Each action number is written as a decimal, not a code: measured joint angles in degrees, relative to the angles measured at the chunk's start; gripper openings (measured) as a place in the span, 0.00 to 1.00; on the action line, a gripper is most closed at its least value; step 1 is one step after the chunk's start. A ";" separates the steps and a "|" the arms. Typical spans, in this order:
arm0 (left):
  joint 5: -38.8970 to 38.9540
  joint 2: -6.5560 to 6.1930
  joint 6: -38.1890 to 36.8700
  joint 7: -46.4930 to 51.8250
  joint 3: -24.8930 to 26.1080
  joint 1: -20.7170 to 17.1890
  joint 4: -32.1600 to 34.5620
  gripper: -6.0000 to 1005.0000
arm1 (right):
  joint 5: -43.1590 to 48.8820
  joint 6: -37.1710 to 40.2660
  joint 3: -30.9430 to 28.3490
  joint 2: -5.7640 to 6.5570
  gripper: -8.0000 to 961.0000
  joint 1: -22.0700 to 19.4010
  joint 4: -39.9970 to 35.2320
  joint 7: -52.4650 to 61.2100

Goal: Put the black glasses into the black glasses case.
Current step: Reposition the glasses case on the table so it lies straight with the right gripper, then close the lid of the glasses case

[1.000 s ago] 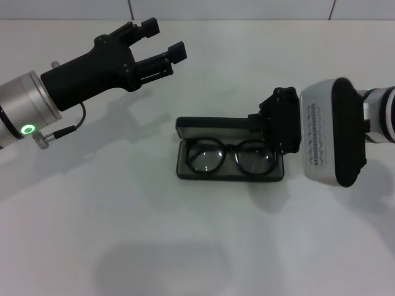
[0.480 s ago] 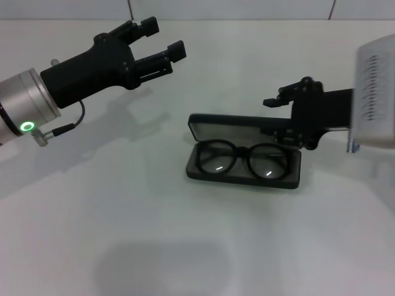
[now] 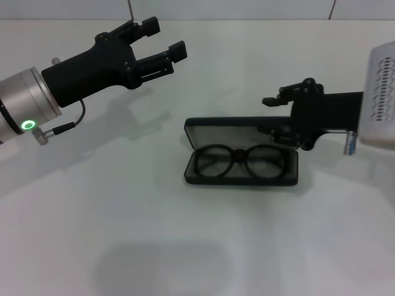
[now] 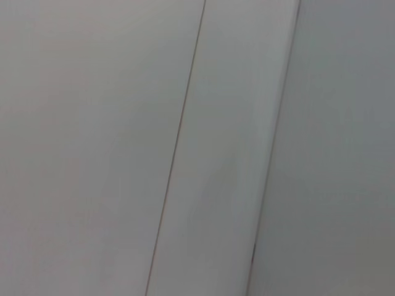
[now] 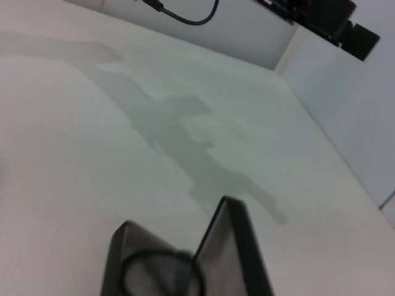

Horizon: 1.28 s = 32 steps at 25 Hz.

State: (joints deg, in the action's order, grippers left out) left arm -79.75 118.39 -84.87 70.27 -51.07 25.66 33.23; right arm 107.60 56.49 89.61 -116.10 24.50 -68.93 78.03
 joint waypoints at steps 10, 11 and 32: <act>-0.05 0.00 0.51 -0.58 0.00 -0.03 0.00 0.88 | -2.16 -7.06 6.07 0.19 0.45 6.33 6.11 -0.94; -0.06 0.00 0.51 -0.65 0.00 -0.13 0.00 0.88 | -2.13 -6.10 5.75 0.30 0.45 6.63 6.23 -0.11; -6.58 -0.46 7.36 3.94 -0.63 3.17 -1.28 0.88 | -14.26 23.03 -21.58 0.23 0.48 0.41 3.60 3.65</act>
State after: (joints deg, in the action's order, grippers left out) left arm -86.33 117.92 -77.50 74.21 -51.70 28.83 31.95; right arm 93.35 79.52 68.03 -115.88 24.92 -65.32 81.68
